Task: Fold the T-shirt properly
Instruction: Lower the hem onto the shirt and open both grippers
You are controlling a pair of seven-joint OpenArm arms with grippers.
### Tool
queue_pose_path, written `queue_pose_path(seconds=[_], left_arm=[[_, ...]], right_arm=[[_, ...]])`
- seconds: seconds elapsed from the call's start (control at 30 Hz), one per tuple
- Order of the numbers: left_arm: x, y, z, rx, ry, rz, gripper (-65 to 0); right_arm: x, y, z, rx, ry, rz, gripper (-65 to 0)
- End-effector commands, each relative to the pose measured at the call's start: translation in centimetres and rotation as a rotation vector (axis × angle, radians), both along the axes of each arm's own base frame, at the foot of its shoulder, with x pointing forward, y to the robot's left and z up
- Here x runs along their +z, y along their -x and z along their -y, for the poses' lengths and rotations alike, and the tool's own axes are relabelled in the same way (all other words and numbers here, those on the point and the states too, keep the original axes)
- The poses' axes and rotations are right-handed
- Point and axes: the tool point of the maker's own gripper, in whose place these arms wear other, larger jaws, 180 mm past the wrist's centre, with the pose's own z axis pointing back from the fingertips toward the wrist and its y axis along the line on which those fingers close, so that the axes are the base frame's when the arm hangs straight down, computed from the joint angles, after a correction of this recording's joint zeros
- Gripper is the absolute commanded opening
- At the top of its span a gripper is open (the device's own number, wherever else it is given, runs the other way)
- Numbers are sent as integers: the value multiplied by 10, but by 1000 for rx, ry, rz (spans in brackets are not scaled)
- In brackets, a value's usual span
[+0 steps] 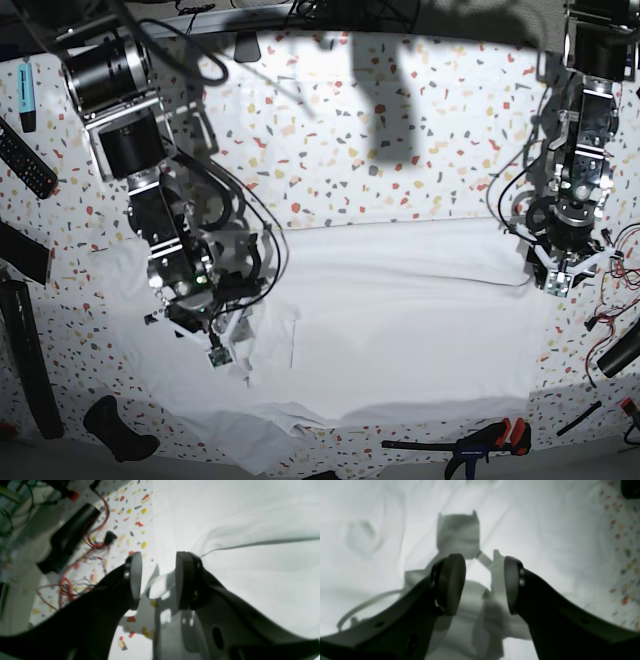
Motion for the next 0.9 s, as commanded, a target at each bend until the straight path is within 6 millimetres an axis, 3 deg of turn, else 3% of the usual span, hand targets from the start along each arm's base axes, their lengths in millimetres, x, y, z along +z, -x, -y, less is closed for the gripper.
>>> queue_pose_path(seconds=[0.0, 0.13, 0.27, 0.47, 0.57, 0.7, 0.87], left_arm=[[21, -11, -5, 10, 5, 67, -433], [25, -12, -1, 6, 19, 79, -433], [45, -13, 9, -5, 39, 102, -433], [71, -9, 57, -137, 246, 115, -433], [60, -9, 62, -149, 270, 112, -433], [21, -4, 52, -103, 291, 45, -433], [-11, 2, 38, -65, 299, 20, -433]], right_arm=[[21, -13, 0, 9, -6, 73, -365], [13, -6, 4, 4, -20, 80, -365], [17, -8, 16, -39, -45, 96, -365], [26, -10, 27, -48, -198, 95, -365], [31, -11, 34, -30, -237, 100, -365], [34, -9, 43, -32, -260, 99, -365], [25, -2, 37, 9, -258, 76, -366]])
